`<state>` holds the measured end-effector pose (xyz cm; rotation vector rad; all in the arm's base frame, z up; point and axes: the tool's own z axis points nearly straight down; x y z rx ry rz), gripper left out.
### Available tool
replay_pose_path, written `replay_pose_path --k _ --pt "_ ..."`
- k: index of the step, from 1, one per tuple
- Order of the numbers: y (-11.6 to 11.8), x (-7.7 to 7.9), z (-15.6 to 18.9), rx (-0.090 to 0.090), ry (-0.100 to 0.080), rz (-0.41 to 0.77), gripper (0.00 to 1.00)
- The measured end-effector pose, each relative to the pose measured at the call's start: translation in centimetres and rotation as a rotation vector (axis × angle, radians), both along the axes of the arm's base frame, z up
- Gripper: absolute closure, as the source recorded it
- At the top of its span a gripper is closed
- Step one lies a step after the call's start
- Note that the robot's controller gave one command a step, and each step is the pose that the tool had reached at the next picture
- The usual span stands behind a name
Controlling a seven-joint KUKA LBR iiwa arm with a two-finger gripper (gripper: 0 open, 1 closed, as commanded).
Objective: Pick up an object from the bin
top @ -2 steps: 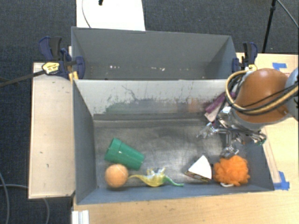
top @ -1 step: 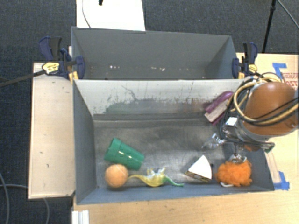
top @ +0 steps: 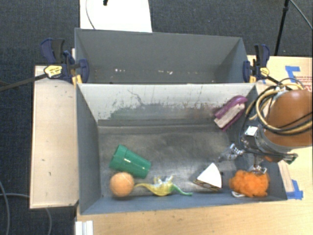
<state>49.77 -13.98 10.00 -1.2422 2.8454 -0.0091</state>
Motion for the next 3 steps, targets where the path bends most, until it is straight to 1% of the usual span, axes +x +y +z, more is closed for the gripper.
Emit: replay_pose_path --k 1,2,3 --pt "0.4 -0.4 -1.2 -0.003 -0.009 0.055 0.0" --pt "-0.4 -1.2 -2.5 -0.016 0.003 0.211 1.0" --pt "0.8 -0.7 -2.4 0.002 -0.015 0.22 0.0"
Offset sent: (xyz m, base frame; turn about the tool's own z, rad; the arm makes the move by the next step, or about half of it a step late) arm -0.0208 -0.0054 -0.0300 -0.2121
